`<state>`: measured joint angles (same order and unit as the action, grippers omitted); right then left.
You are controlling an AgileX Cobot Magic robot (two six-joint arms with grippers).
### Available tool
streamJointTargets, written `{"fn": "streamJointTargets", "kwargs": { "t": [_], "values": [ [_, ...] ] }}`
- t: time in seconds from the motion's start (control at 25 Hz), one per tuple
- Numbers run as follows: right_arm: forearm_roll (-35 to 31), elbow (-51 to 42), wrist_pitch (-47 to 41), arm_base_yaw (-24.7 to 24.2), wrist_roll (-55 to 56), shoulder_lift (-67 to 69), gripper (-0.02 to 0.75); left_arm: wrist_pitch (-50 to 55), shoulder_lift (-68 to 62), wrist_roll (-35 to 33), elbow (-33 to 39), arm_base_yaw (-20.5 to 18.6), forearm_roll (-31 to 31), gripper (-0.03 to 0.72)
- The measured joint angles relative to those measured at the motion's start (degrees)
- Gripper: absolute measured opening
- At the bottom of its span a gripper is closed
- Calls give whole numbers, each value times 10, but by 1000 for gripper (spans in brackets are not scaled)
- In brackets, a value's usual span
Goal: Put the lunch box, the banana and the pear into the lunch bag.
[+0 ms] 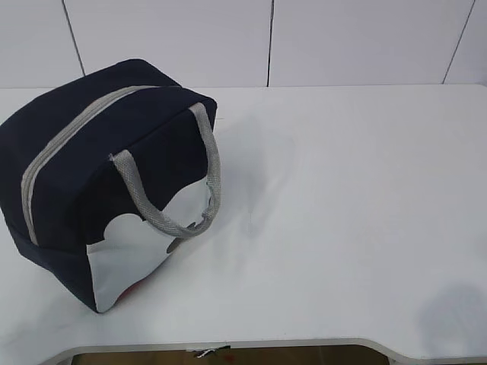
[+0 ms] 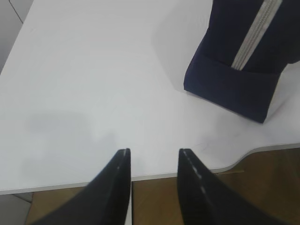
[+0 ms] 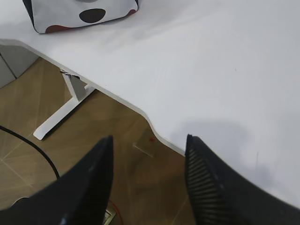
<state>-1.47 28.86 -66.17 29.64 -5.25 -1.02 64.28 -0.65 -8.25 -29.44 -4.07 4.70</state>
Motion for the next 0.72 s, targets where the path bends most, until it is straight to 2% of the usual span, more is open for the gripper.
{"fn": "streamJointTargets", "kwargs": {
  "t": [0.12, 0.32, 0.44, 0.72],
  "values": [
    [0, -1, 0, -41, 0, 0, 410, 0, 0, 0, 0, 0, 0, 254],
    [0, -1, 0, -197, 0, 0, 410, 0, 0, 0, 0, 0, 0, 254],
    [0, -1, 0, -252, 1, 0, 409, 0, 0, 0, 0, 0, 0, 254],
    [0, -1, 0, -261, 1, 0, 409, 0, 0, 0, 0, 0, 0, 254]
  ]
}}
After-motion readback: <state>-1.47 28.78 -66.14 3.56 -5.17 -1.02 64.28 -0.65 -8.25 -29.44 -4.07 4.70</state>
